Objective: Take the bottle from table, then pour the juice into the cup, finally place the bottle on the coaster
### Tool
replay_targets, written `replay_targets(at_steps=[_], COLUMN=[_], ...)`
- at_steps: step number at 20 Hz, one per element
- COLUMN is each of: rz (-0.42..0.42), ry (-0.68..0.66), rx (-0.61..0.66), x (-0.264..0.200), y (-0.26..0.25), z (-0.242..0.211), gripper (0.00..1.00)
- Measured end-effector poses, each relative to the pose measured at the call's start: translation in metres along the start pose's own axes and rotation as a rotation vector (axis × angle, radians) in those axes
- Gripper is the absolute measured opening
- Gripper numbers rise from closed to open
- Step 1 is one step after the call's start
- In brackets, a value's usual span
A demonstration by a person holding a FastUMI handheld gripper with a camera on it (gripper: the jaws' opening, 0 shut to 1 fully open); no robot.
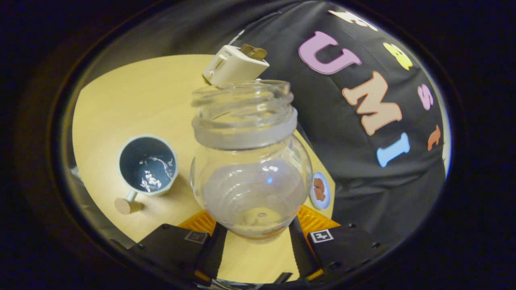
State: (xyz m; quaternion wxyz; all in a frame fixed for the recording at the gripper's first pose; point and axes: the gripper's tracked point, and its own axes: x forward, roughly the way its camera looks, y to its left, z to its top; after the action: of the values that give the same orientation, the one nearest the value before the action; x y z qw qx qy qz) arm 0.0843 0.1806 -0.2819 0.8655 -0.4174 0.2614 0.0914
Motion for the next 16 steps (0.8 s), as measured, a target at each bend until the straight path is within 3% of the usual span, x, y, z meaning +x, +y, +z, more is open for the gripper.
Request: replay_targets(at_steps=[7, 11, 16], rz=[0.245, 0.309, 0.358], ry=[-0.011, -0.044, -0.044], rx=[0.437, 0.63, 0.755], x=[0.042, 0.077, 0.121], y=[-0.005, -0.019, -0.023], z=[0.029, 0.051, 0.059], gripper=[0.77, 0.77, 0.77])
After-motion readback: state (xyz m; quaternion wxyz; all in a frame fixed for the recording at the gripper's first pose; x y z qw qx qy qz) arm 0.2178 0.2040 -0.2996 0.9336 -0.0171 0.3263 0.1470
